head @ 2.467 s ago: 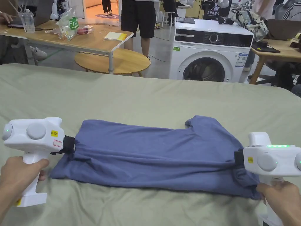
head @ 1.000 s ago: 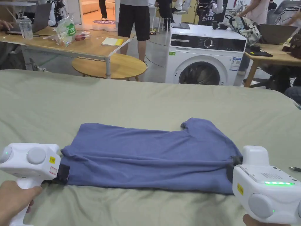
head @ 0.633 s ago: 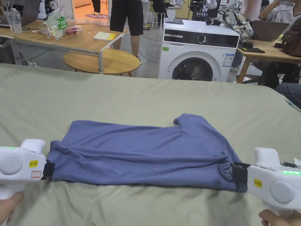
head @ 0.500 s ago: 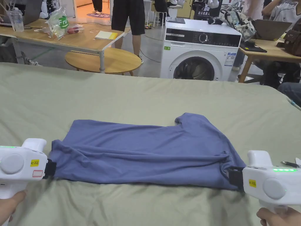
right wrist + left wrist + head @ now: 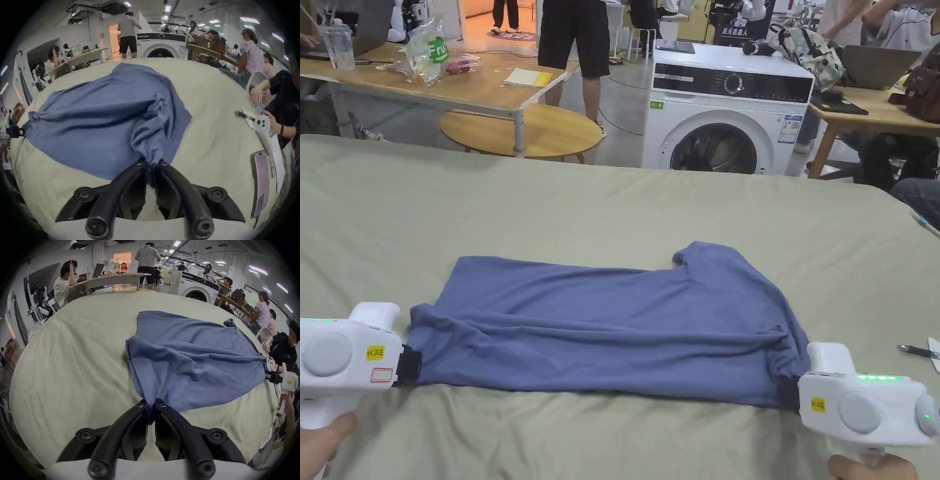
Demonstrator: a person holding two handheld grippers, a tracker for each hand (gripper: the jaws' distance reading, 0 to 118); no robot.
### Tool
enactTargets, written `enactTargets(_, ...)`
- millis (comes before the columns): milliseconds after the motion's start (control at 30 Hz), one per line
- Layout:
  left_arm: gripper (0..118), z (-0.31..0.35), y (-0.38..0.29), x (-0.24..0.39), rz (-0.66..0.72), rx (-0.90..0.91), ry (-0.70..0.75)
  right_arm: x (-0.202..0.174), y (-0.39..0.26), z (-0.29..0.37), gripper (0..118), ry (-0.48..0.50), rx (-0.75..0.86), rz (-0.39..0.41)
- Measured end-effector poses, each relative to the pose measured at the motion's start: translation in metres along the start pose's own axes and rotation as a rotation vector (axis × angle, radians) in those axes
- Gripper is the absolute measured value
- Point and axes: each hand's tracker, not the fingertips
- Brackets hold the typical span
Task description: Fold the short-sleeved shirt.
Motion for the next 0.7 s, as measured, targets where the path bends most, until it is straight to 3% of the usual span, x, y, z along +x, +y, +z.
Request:
enactTargets(133, 2, 0.025, 0.009, -0.003, 0.022, 0.05, -0.028, 0.006, 0.015, 0.036, 5, 0.008, 0.089, -0.03)
enactTargets(367, 2, 0.079, 0.018, -0.01, 0.028, 0.142, -0.047, 0.012, 0.039, 0.091, 4, -0.004, 0.141, -0.017)
enactTargets(533, 1, 0.087, -0.013, -0.026, 0.067, 0.123, -0.067, 0.013, 0.008, 0.111, 4, -0.011, 0.11, -0.008)
enactTargets(700, 1, 0.073, -0.061, -0.029, 0.071, 0.054, -0.057, 0.001, -0.049, 0.107, 4, -0.071, 0.009, 0.077)
